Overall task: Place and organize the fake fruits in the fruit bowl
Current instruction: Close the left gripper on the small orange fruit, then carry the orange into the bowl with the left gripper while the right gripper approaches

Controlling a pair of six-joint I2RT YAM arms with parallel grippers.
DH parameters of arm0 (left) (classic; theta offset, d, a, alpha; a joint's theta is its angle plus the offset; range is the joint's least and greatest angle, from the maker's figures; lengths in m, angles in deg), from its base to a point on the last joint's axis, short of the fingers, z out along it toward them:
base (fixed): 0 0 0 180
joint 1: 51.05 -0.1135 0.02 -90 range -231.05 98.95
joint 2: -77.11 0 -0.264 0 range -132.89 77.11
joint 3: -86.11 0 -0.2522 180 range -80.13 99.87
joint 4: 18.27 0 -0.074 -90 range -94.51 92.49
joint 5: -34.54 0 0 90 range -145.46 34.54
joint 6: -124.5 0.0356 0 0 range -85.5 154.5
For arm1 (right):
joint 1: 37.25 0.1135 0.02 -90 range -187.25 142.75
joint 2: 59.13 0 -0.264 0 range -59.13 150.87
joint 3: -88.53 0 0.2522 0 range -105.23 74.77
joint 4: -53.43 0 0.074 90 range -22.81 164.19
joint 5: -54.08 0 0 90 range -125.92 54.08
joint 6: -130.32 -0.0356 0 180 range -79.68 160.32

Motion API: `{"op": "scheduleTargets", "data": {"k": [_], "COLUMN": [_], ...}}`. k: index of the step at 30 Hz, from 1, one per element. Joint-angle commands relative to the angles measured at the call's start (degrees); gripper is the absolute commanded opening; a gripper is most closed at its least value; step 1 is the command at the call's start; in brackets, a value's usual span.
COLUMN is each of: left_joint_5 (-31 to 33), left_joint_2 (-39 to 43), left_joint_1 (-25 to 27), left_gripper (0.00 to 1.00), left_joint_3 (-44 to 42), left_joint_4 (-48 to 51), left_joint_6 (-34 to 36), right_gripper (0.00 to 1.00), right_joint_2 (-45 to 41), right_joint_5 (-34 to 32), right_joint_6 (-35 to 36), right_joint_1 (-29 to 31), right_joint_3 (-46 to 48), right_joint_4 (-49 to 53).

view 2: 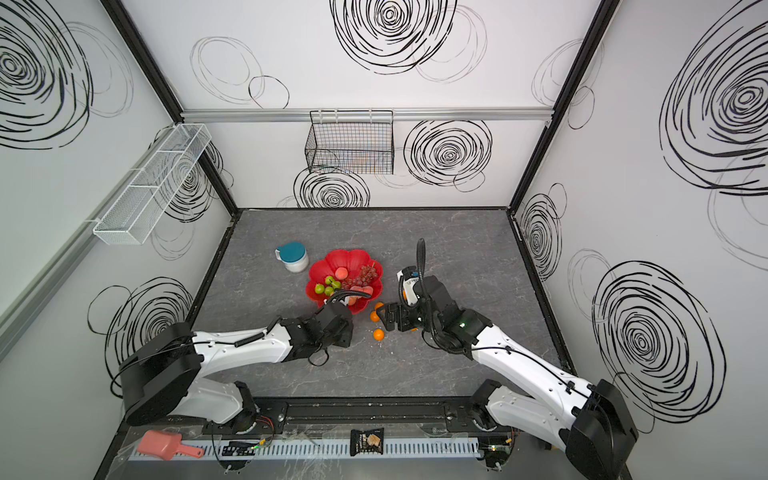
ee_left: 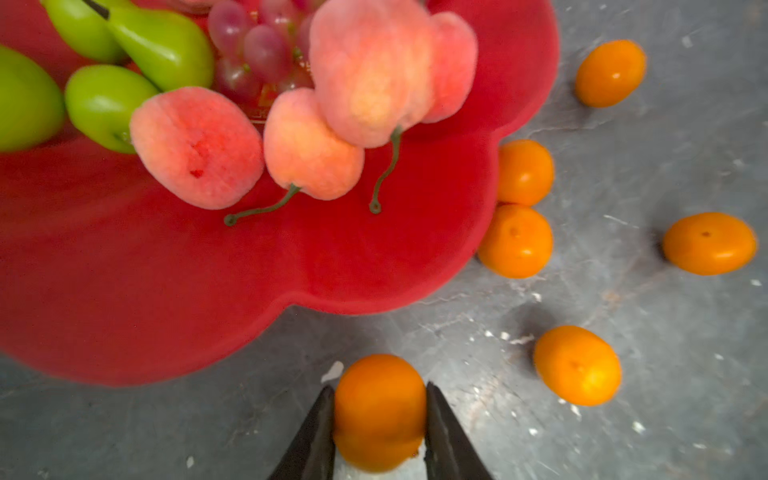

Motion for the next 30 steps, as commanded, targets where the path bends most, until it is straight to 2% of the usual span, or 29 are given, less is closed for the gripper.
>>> {"op": "scheduleTargets", "data": {"k": [1, 6, 11, 18, 30], "left_joint_5": [0.77, 1.47, -0.38, -3.62, -8.46], "left_joint_2": [4.89, 10.7, 12.73, 11.48, 4.18], "left_joint_1": [0.73, -0.69, -5.49, -13.19, -19.91], "left_gripper": [0.35, 0.36, 0.37, 0.36, 0.34], "left_joint_3": [-1.45, -1.08, 0.82, 2.71, 4.04], "left_joint_4": [2.67, 5.86, 7.31, 7.7, 4.34], "left_joint_6": [-2.57, -2.77, -0.54, 3.61, 7.51], "right_gripper": [0.95, 0.95, 0.95, 0.93, 0.92], "right_joint_2": [-1.11, 0.84, 5.38, 13.27, 24.86], "right_joint_5": [-0.84, -0.36, 0.51, 1.53, 0.77], "right_joint_6": [-0.09, -0.44, -0.61, -1.98, -2.55], "right_joint_1": [-0.26, -0.35, -0.26, 1.07, 5.97], "right_joint_3": [0.73, -0.08, -2.66, -8.45, -17.57], "right_joint_4": [0.62, -1.22, -2.89, -4.22, -2.9]}}
